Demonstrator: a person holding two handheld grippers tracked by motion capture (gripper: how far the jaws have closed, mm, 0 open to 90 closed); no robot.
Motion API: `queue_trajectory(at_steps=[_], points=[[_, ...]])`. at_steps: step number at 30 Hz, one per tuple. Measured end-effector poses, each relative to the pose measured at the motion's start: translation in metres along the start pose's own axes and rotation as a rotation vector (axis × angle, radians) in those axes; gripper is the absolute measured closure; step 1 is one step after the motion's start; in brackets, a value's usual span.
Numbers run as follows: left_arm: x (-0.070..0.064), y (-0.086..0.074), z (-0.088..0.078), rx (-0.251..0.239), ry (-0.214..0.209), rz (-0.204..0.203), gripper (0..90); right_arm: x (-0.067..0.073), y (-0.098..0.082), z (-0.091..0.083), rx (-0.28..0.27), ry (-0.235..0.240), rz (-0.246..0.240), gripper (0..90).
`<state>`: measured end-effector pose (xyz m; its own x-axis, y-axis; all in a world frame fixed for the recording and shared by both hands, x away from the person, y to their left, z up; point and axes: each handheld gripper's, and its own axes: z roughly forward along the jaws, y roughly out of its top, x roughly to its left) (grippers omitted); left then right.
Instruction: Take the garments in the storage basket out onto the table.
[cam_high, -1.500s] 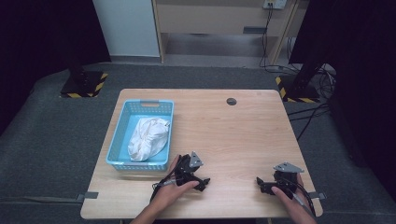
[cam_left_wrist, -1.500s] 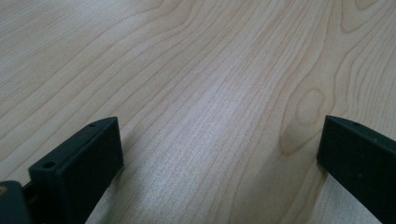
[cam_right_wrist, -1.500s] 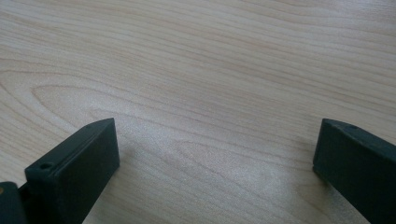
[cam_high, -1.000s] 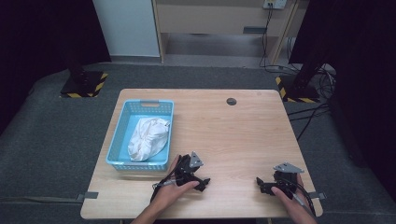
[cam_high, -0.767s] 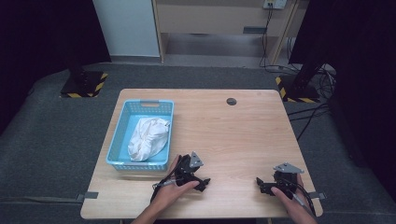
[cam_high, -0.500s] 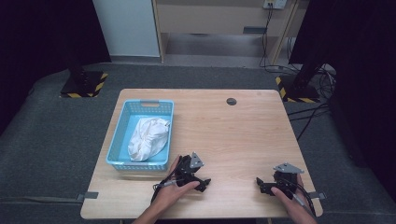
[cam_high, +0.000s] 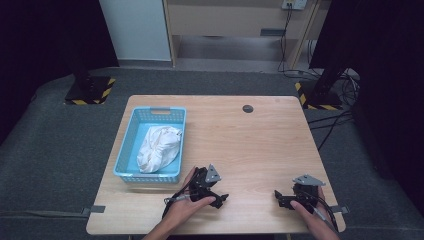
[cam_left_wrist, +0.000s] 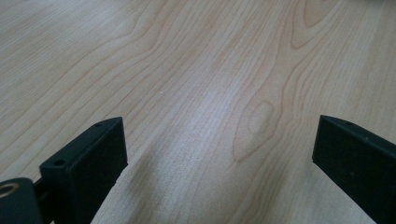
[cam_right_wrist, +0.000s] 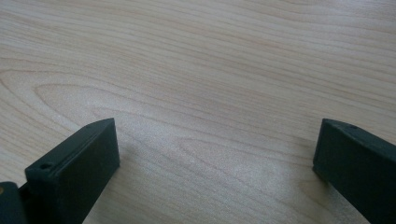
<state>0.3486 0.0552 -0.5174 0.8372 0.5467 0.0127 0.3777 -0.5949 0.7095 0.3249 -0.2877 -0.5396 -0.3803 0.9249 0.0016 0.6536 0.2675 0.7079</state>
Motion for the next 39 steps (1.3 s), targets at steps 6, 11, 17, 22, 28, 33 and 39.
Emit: queue_trajectory(at_steps=[6, 11, 17, 22, 28, 33, 39], points=[[-0.004, 0.005, -0.011, -0.022, -0.003, 0.012, 2.2, 0.000, 0.000, 0.000, 0.000, 0.001, -0.001, 0.3], [-0.008, 0.010, -0.023, -0.032, -0.001, 0.035, 2.2, 0.000, 0.000, 0.000, 0.000, 0.002, -0.001, 0.3], [-0.013, 0.016, -0.041, -0.057, 0.012, 0.067, 2.4, 0.000, 0.000, 0.000, 0.000, 0.002, -0.001, 0.3], [-0.014, 0.018, -0.049, -0.067, 0.022, 0.080, 2.4, 0.000, 0.000, 0.000, 0.000, 0.002, -0.001, 0.3], [-0.010, 0.022, -0.061, -0.079, 0.042, 0.093, 2.5, 0.000, 0.000, 0.000, 0.000, 0.004, -0.002, 0.3], [-0.006, 0.024, -0.073, -0.094, 0.055, 0.094, 2.5, 0.000, 0.000, 0.000, 0.000, 0.005, -0.003, 0.3], [0.001, 0.027, -0.088, -0.114, 0.073, 0.087, 2.6, 0.000, 0.000, 0.000, 0.000, 0.005, -0.002, 0.3]])
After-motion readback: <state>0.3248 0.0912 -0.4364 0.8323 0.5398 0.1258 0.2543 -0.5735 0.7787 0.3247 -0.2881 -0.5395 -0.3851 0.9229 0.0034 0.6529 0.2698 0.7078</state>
